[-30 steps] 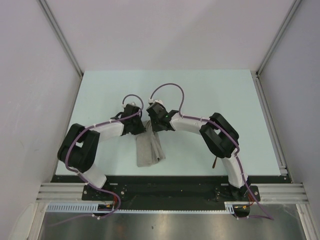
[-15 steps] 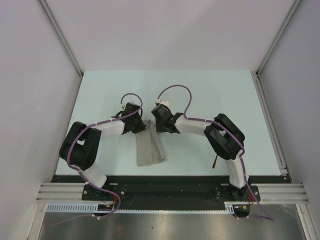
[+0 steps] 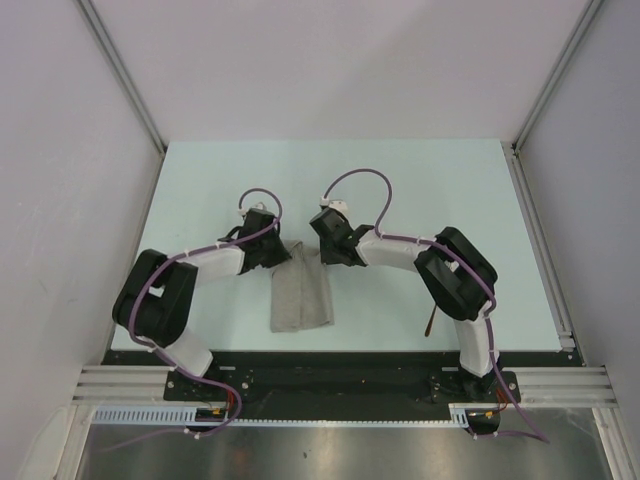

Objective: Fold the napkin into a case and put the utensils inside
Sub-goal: Fold the 2/3-rectangle-folded napkin at the center of the board.

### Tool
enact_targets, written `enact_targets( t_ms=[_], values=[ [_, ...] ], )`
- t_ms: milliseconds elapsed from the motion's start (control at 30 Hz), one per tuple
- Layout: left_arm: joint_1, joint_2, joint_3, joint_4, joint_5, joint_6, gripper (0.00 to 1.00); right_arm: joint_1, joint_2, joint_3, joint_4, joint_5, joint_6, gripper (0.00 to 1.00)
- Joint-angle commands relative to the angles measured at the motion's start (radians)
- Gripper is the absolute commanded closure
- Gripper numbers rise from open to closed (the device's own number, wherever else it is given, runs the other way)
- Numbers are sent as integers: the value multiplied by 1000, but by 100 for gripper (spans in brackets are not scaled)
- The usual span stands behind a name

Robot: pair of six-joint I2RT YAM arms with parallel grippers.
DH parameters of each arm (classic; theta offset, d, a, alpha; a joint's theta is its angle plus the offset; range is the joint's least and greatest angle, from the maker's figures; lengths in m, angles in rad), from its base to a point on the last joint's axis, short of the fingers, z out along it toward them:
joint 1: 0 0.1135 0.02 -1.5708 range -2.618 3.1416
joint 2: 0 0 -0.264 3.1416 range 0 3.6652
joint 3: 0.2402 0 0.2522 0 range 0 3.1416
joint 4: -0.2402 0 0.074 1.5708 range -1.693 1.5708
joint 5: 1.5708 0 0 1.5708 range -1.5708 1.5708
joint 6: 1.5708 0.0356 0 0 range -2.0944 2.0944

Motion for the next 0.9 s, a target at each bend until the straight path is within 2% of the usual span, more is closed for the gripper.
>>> enact_targets(
  t_ms=[0,67,167,267,367,433,567,600,667,867],
  values=[
    [20,-59,-12,-17,32,67,77,-28,-32,-21,-6,-31,-26,100],
    [20,-79,-11,-1,92,89,71,-28,-26,-9,-3,-76,-26,100],
    [14,-122,-9,-7,111,103,67,-25,-24,3,-15,-93,-11,100],
    [11,-177,-34,-1,132,97,63,-25,-40,11,-44,-84,14,100],
    [3,-218,-55,10,172,86,62,0,-72,20,-76,3,5,100],
    [-5,-235,-64,25,215,89,60,0,-83,20,-72,-6,2,100],
    [-38,-248,-64,37,277,90,50,-2,-74,43,-84,-45,17,100],
    [-47,-248,-66,36,283,90,50,-6,-70,45,-82,-85,23,99],
    [-78,-252,-69,36,260,95,48,-9,-69,45,-81,-116,41,85],
    [-130,-280,-95,62,215,107,46,-25,-107,2,-41,-199,61,77]
  ],
)
